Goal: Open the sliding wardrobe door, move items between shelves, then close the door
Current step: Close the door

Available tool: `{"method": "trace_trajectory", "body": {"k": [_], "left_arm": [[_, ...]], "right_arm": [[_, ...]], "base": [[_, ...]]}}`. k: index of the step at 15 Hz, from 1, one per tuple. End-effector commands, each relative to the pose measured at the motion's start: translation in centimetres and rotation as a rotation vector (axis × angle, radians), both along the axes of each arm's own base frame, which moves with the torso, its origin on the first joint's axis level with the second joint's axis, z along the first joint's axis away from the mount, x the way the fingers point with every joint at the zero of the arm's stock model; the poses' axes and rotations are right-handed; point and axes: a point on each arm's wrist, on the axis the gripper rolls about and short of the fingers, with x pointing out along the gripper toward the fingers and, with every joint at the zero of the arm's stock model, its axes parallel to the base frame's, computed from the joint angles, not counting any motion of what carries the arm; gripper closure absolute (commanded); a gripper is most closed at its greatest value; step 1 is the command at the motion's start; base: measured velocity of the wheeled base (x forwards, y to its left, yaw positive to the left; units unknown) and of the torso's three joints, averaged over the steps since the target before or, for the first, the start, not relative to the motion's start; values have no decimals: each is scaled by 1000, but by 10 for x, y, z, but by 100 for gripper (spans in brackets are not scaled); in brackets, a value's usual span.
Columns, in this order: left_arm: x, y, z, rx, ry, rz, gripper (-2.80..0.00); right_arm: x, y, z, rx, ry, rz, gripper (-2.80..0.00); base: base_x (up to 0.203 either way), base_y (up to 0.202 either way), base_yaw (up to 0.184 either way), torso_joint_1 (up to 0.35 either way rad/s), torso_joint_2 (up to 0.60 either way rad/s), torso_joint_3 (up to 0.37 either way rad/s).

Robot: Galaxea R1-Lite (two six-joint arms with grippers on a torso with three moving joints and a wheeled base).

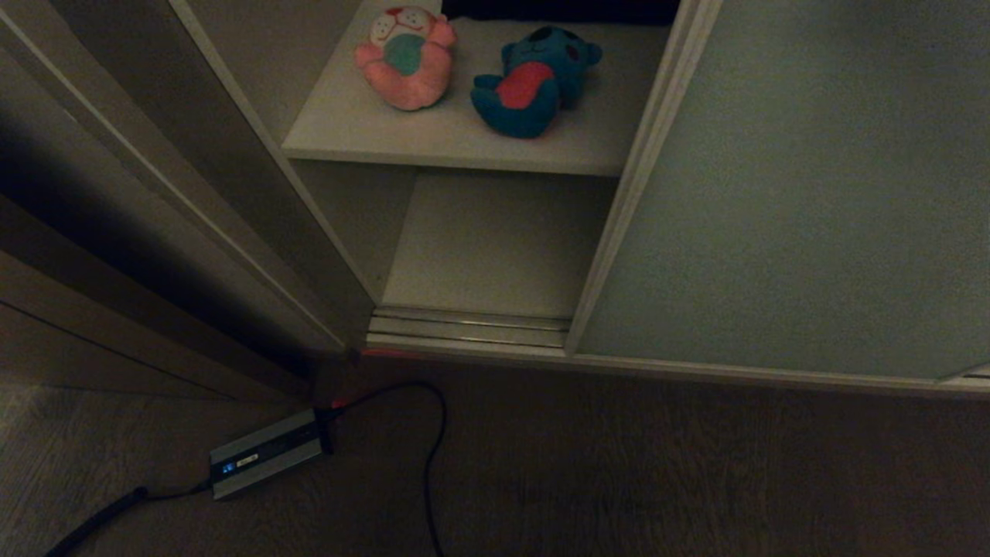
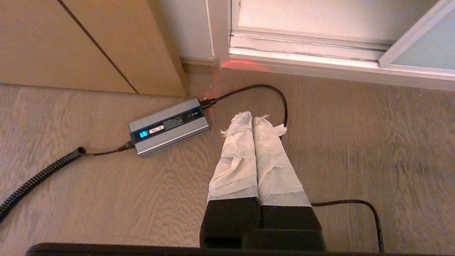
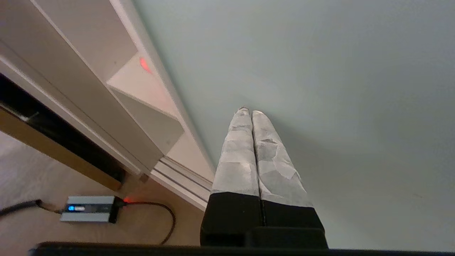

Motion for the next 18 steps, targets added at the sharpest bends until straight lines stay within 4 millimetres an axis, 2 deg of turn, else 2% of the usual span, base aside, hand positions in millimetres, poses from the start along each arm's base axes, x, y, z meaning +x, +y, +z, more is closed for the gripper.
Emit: {"method": "trace_trajectory", "body": {"k": [1, 6, 18], "left_arm": [[0, 0, 0, 0, 1, 0, 0], [0, 0, 0, 0, 1, 0, 0], [0, 0, 0, 0, 1, 0, 0]], "right_arm": [[16, 21, -1, 2, 26, -7, 0], [26, 43, -6, 3, 55, -2, 0], [32, 99, -19, -28, 98, 93, 0]], "base": [[0, 0, 0, 0, 0, 0], [0, 0, 0, 0, 0, 0], [0, 0, 0, 0, 0, 0]]}}
